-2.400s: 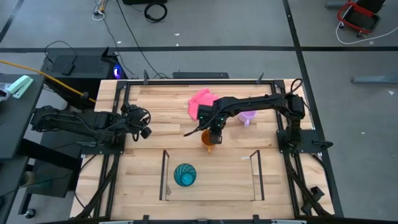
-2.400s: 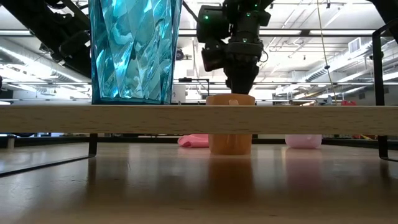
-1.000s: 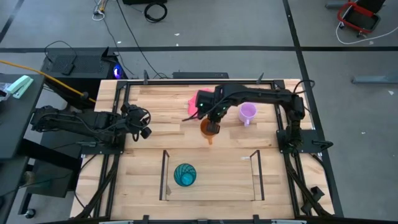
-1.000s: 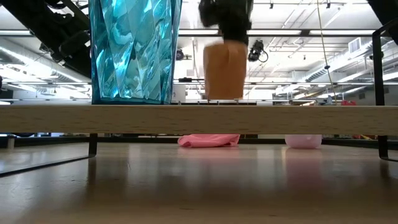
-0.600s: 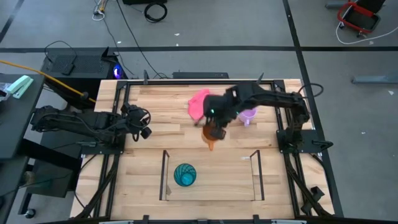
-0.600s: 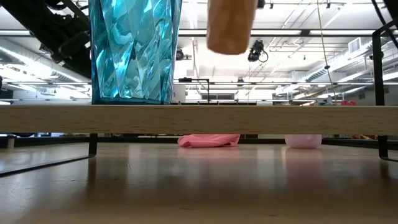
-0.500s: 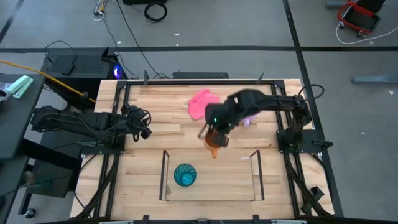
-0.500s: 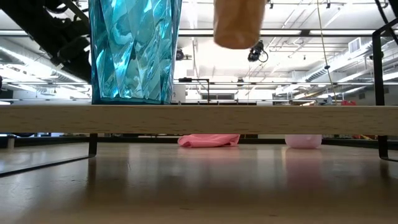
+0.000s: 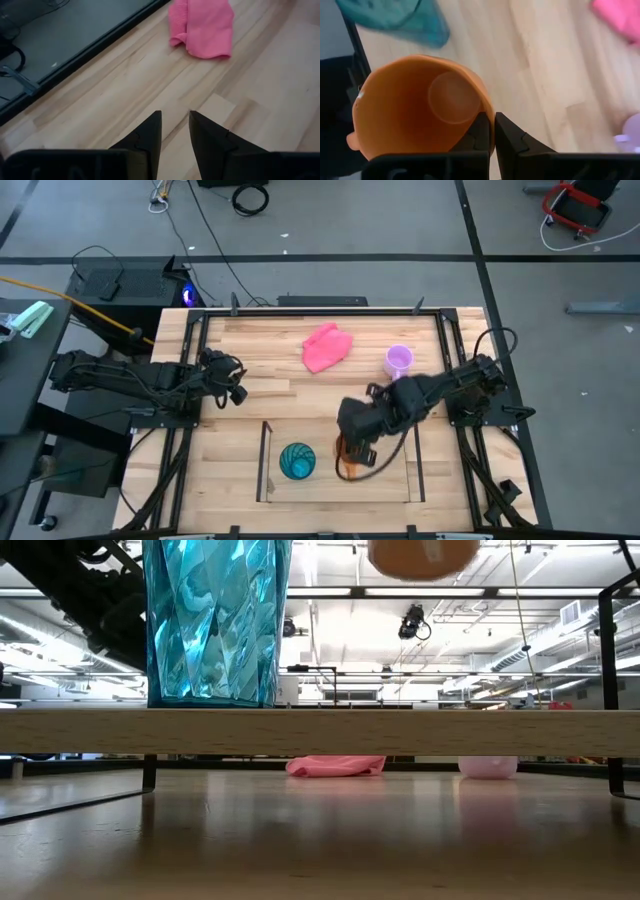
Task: Stack small to large cups/mugs on shelf
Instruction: Put the orange mug on the shelf, then put the purple mug on the shelf
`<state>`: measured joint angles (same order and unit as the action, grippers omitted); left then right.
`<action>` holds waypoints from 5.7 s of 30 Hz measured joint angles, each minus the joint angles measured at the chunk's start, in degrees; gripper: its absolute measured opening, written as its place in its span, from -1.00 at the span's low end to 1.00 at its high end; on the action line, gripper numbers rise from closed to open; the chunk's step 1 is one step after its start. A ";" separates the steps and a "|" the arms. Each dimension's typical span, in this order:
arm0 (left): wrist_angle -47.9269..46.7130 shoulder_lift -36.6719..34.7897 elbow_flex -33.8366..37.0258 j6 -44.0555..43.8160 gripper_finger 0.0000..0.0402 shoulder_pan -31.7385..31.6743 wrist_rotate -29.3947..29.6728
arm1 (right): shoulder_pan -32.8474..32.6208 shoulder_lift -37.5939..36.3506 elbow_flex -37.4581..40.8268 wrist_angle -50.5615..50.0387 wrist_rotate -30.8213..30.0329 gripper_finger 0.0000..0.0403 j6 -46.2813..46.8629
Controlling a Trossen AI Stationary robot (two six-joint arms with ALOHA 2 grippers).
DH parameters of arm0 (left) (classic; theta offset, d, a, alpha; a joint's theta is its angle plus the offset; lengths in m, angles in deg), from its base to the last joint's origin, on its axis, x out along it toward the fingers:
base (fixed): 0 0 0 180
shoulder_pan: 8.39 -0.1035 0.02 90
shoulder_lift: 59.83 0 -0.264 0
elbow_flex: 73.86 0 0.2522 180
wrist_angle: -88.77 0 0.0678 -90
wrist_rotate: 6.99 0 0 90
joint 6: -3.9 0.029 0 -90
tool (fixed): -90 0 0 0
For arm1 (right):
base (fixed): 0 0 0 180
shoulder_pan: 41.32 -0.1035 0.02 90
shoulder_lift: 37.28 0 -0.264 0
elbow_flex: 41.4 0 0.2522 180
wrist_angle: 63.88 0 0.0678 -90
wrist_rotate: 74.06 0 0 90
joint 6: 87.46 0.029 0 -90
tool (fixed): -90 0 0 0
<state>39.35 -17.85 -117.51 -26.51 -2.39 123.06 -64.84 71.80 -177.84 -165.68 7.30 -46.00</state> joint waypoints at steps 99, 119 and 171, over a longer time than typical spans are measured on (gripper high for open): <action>0.05 0.00 0.00 -0.37 -0.47 0.09 -0.48 | -0.19 -0.23 25.82 24.77 6.12 -0.69 0.86; -0.13 0.01 0.00 -0.46 -0.47 0.11 -0.49 | 7.93 -15.88 25.56 9.37 -5.73 -0.69 0.78; 1.35 0.01 0.00 1.51 -0.47 0.07 -0.47 | 59.52 -26.56 58.26 23.35 1.22 -0.57 -30.14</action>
<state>40.70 -17.84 -117.51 -25.00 -2.32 122.59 -5.32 45.24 -119.59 -142.33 8.52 -76.14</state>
